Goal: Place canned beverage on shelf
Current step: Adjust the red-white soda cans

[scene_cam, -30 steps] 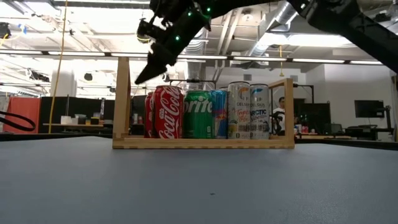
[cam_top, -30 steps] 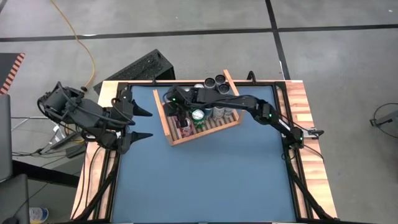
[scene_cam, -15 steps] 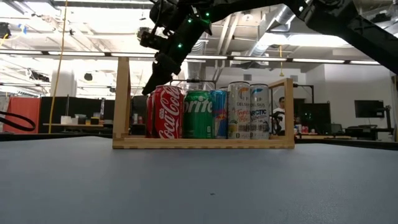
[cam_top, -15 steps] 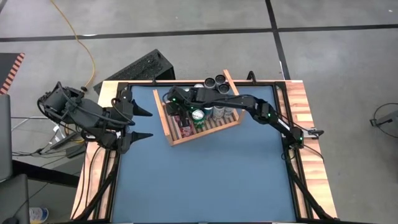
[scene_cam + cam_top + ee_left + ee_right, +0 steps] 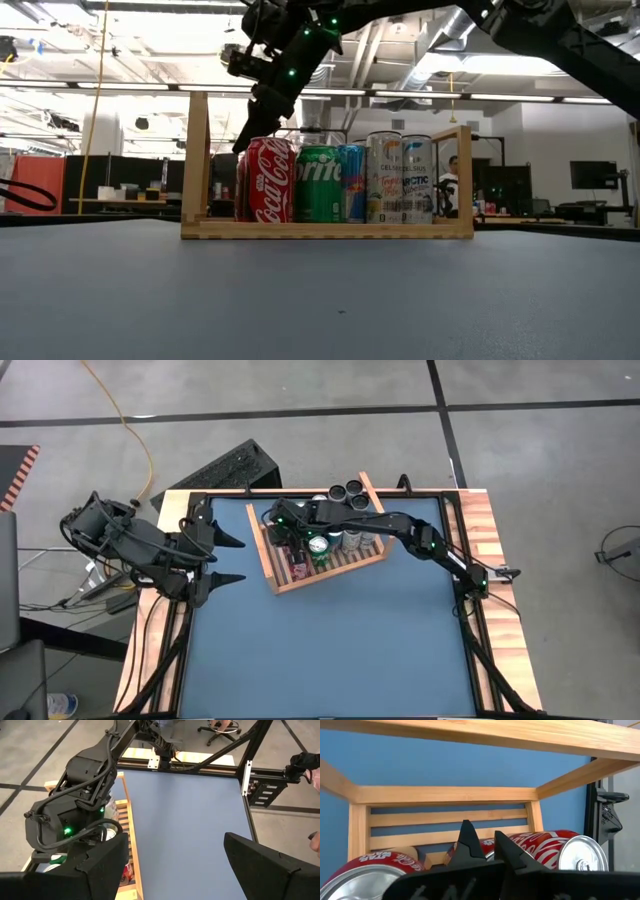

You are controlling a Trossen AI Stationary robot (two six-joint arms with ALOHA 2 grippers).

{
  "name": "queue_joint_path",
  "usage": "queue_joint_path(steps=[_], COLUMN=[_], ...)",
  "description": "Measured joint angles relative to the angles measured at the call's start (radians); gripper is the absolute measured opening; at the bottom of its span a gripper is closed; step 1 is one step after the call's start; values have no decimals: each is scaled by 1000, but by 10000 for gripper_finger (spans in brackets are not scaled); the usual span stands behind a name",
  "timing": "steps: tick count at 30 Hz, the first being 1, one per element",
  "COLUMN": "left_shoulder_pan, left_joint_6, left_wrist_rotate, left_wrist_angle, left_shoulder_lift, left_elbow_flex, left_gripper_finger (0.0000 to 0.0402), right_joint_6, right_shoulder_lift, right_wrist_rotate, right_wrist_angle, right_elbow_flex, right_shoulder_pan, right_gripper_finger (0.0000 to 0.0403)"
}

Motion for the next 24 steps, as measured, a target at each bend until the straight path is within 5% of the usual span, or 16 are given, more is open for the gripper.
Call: queue_joint_path(steps=[7, 18, 24], left_shoulder_pan=[0, 0, -23], left_joint_6=[0, 31, 153], left_wrist_rotate=[1, -1, 30], left_wrist_angle=[-1, 61, 141], left_shoulder_lift=[0, 0, 5], left_elbow_flex=[0, 0, 0], left_gripper_finger=[316, 316, 316], right_joint_6=[0, 37, 128], right_shoulder_lift=[-28, -308, -426], right_wrist_rotate=[2, -5, -136], right_wrist_angle=[7, -69, -240], right_elbow_flex=[9, 9, -26], right_shoulder_pan=[40, 64, 85], right_gripper_finger=[0, 0, 0])
